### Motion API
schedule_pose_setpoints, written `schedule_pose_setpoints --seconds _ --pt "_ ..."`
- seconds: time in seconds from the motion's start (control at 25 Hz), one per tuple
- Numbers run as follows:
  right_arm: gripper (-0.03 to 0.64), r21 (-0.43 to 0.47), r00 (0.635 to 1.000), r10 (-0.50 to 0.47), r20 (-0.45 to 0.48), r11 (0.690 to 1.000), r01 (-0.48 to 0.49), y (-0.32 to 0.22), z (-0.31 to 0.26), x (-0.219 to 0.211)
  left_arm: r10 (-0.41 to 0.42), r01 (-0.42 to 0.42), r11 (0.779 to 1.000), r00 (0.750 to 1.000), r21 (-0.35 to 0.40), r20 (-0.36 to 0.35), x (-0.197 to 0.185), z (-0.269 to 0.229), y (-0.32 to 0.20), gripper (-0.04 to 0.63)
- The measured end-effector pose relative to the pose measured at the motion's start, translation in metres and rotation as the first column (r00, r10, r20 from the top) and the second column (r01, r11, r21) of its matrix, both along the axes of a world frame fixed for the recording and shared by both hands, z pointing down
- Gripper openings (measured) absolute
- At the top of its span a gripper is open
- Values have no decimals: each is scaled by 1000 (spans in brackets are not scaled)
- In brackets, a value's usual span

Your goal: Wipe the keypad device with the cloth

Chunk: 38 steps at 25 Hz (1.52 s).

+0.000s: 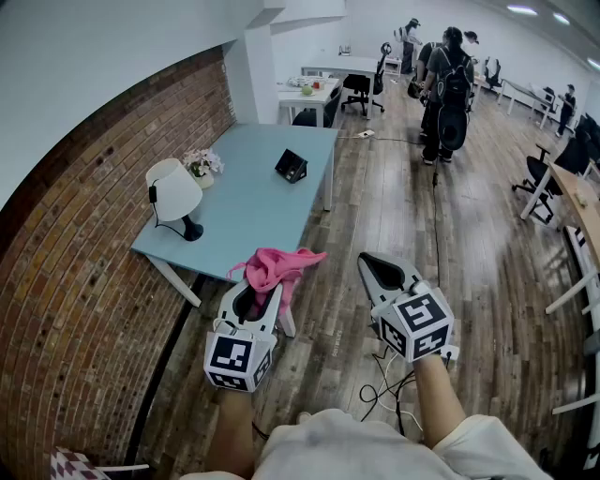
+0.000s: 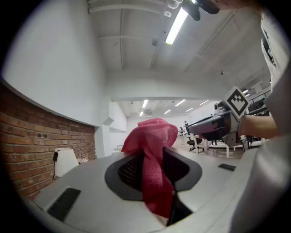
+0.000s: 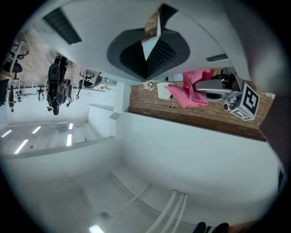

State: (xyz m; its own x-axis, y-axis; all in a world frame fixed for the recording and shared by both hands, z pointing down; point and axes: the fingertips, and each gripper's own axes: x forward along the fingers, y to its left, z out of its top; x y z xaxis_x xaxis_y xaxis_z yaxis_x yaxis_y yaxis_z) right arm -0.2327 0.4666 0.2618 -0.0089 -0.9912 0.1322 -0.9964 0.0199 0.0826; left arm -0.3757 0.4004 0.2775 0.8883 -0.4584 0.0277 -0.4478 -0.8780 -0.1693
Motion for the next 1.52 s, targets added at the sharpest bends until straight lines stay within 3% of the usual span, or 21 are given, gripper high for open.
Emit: schedule_pose_setpoints --seconds 0.2,0.36,0.64,0.92,1.2,1.52 --pt "-2 2 1000 -11 -1 1000 11 3 4 13 -8 8 1000 1000 0 -1 16 2 2 140" --pt "-2 70 1000 -1 7 998 0 12 0 26 -12 12 1000 1000 -10 9 27 10 8 140" --pt "0 77 989 -88 117 994 79 18 11 45 -38 38 999 999 -12 20 45 18 21 140" --pt "-2 35 998 -63 3 997 63 4 24 67 -49 50 998 998 -38 30 63 27 7 141" --pt "-2 -14 999 -11 -34 1000 10 -41 42 108 -33 34 998 999 -47 25 101 37 -44 141" --pt "-2 -29 1000 21 -2 999 -21 -135 49 180 -25 26 999 999 -31 27 162 36 -145 141"
